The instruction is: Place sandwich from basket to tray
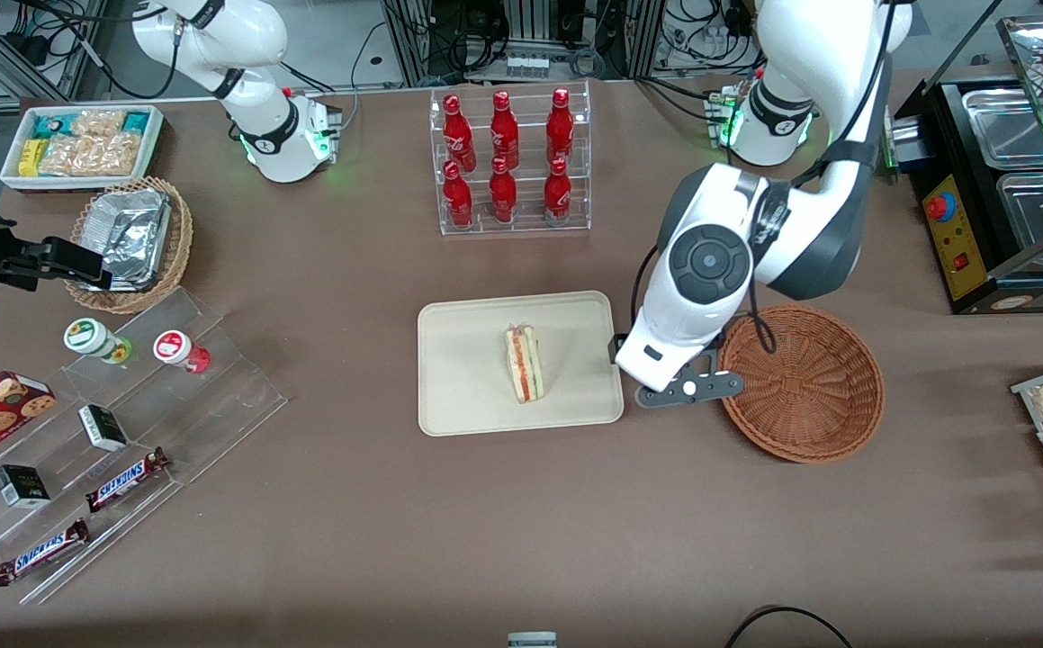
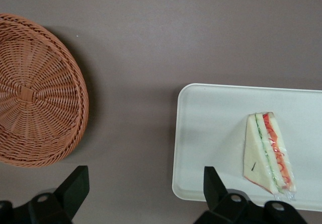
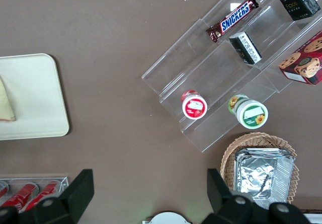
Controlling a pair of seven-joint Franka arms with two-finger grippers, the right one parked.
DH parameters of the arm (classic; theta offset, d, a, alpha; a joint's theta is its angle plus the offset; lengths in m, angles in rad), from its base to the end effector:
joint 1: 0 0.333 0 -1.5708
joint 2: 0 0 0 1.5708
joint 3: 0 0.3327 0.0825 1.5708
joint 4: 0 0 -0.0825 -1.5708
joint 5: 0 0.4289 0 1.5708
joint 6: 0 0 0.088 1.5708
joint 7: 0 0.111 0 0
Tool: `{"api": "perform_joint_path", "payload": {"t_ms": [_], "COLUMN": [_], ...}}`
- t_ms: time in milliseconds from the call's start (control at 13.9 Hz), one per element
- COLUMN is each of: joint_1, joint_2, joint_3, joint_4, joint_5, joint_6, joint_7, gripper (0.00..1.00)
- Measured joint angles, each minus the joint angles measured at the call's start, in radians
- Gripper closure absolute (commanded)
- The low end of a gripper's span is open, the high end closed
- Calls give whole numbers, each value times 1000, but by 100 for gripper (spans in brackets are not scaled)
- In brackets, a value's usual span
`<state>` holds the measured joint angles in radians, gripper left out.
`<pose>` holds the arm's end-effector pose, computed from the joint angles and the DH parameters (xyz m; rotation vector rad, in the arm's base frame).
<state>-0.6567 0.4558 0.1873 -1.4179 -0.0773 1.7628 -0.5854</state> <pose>0.6368 -0.3553 0.4306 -3.0746 -0.1850 0.1310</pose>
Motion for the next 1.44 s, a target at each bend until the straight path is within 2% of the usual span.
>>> {"api": "perform_joint_path", "payload": {"t_ms": [72,288,504,720,1080,1440], "joint_1": [26,188,352,493,651,689], "joint_2": [-14,-53,-106,-171,-332,-436], "joint_3": [-18,-148,-262,-335,-365,-366], "joint_4": [0,-1,-2,-7,-117,-135], "joint_5": [0,5,10,24,28,89], "joint_6": [-6,-32,-112,-201,-260,-382], "joint_7": [0,14,111,235,414,468], "gripper": [0,0,0,0,0,0]}}
